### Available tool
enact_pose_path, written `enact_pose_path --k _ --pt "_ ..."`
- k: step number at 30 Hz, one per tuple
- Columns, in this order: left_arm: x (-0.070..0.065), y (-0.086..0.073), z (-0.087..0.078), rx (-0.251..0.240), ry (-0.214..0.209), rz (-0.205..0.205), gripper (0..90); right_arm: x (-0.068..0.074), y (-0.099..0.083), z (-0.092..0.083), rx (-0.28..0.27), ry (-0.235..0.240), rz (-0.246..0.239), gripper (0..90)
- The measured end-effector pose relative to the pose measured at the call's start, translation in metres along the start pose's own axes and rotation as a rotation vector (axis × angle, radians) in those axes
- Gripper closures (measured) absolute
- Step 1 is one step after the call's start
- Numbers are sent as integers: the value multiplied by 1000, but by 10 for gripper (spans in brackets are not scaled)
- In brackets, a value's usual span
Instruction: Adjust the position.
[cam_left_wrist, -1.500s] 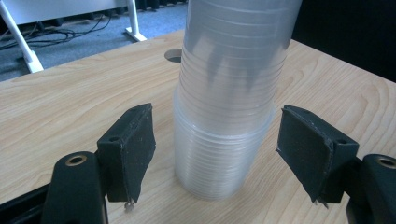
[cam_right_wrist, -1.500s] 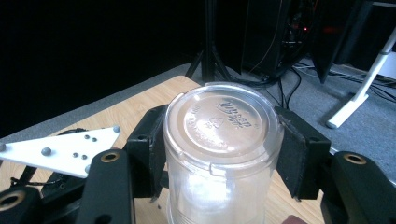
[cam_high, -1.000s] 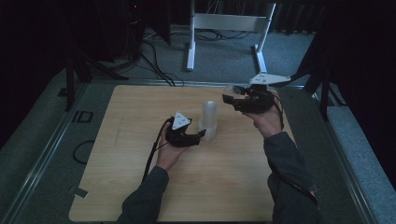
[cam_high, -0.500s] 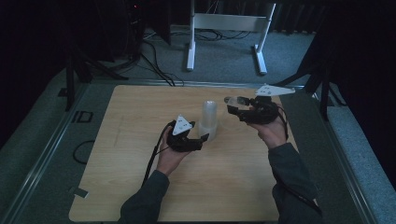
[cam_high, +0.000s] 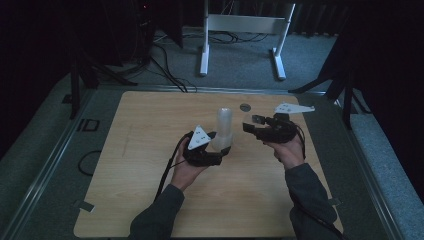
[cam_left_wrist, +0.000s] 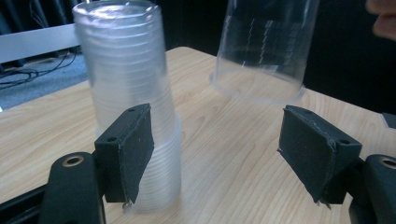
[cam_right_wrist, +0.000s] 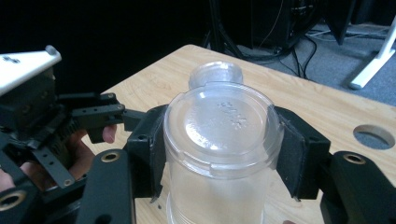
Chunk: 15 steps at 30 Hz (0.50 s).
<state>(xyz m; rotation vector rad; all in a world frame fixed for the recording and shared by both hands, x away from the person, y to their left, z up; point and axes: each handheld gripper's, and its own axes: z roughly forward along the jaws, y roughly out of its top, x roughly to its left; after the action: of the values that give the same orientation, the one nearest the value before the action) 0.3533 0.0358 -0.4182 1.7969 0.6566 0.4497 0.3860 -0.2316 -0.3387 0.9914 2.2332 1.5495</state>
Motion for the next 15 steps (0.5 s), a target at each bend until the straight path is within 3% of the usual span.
enact_pose_path --k 15 --pt "-13 3 9 -10 -33 12 253 -6 -20 5 -38 61 101 415"
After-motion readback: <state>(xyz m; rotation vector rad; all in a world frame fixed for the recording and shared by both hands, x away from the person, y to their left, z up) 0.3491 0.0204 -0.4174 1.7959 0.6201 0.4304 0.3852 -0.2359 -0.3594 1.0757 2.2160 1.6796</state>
